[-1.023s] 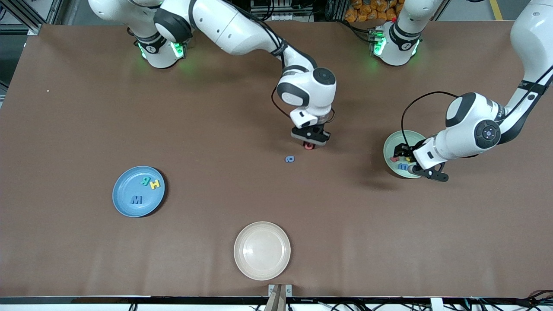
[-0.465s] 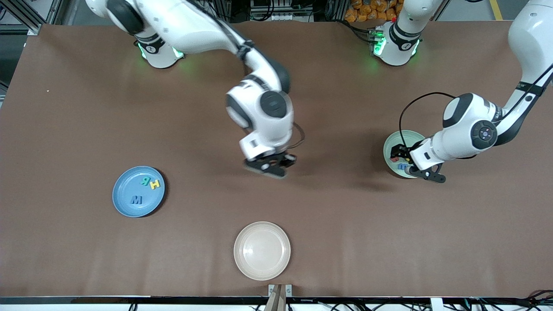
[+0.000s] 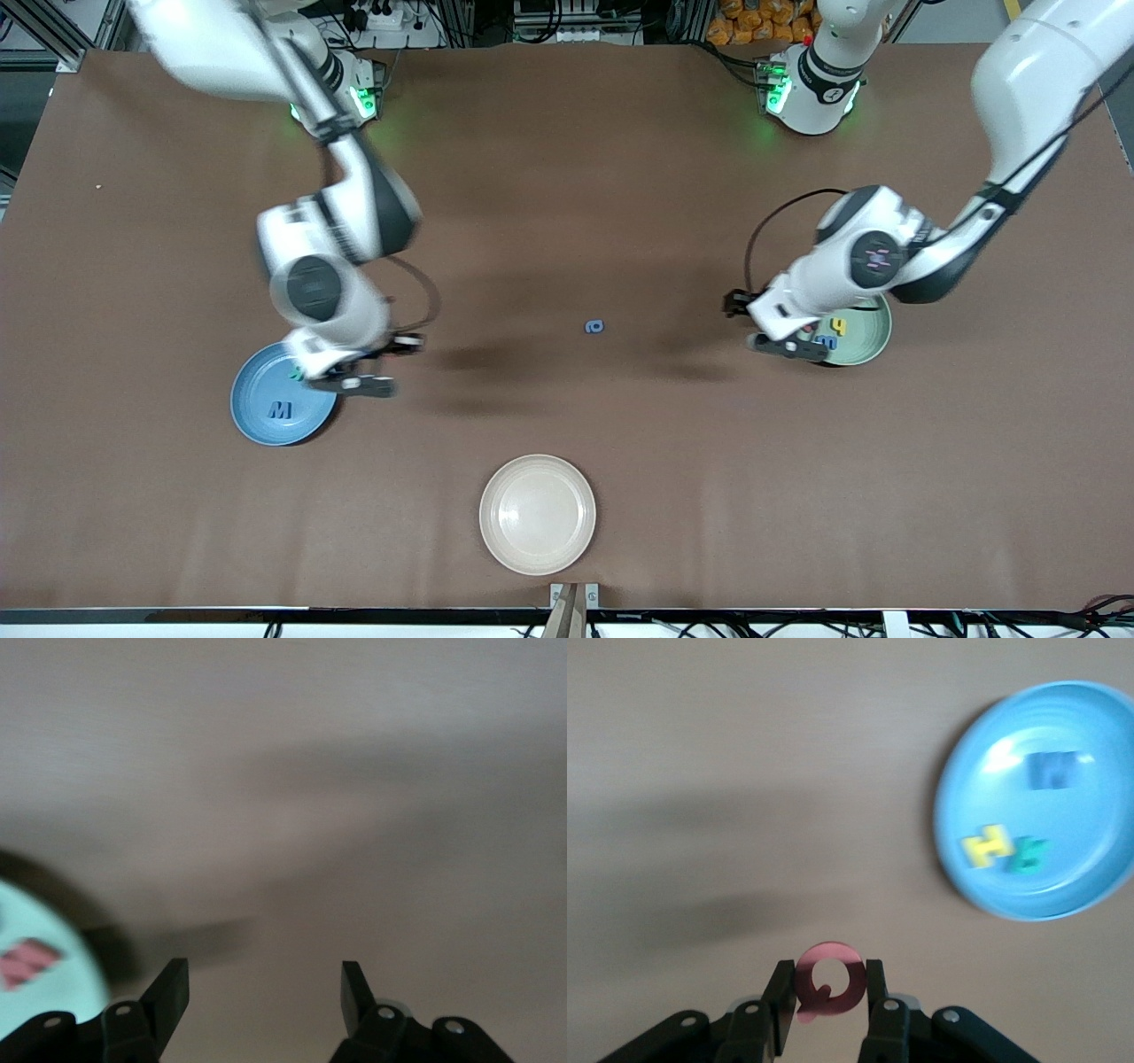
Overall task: Sort uppercase to blue plate, lowercase to green plate
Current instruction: 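Release the pink Q on the blue plate while the left gripper reaches the a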
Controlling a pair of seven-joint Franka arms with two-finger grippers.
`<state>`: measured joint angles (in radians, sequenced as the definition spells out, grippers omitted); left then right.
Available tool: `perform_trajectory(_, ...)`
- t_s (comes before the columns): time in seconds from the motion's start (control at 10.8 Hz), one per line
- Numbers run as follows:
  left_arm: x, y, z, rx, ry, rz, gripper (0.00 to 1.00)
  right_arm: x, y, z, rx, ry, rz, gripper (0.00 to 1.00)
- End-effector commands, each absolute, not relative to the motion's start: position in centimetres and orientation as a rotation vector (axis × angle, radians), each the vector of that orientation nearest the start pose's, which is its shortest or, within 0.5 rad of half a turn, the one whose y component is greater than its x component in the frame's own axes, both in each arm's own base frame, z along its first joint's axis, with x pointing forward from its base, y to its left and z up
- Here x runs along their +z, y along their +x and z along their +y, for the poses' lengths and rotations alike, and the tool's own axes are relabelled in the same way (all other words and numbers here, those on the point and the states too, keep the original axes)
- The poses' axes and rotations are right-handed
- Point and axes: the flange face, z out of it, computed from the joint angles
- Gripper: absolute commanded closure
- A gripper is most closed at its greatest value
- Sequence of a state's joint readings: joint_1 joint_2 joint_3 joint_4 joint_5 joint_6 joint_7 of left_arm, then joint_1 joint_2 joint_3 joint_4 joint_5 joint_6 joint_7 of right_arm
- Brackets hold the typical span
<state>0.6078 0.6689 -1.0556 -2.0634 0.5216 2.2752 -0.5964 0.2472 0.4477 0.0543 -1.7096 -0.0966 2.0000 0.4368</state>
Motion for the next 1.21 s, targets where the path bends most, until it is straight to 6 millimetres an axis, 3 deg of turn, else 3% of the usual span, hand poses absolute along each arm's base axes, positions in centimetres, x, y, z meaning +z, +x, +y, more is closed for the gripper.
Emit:
perform_trajectory(0.0,25.7,52.4,-26.9,0.187,-3.279,0.1,0.23,31.5,62.0,11.9,0.204,-3.218,0.117,1.0)
perform_trajectory(0.28,25.3,50.9,-31.8,0.174,-3.264,-0.075,0.24,28.9,62.4,4.3,0.177,-3.214,0.002,1.0)
perform_trajectory(0.46,25.3,50.5,-34.2,0.188,-3.271,-0.279,0.24,27.5,62.7,2.1,0.169,-3.228,0.005,1.0)
perform_trajectory(0.56,24.7,50.2,-35.1,0.188,-3.254,-0.327,0.24,27.4,62.7,1.8,0.172,-3.229,0.008,0.86)
perform_trajectory(0.65,24.8,49.9,-36.4,0.173,-3.245,-0.349,0.24,27.6,62.7,1.9,0.17,-3.229,0.005,0.35)
perform_trajectory(0.74,24.9,49.9,-37.5,0.159,-3.244,-0.381,0.24,28.1,62.7,1.9,0.157,-3.229,0.008,0.0)
perform_trajectory(0.93,24.4,49.7,-39.5,0.131,-3.24,-0.428,0.24,29.9,62.5,2.6,0.142,-3.236,0.009,0.0)
perform_trajectory(1.12,23.6,49.6,-41.2,0.109,-3.25,-0.483,0.24,33.4,61.4,2.6,0.192,-3.227,0.016,0.0)
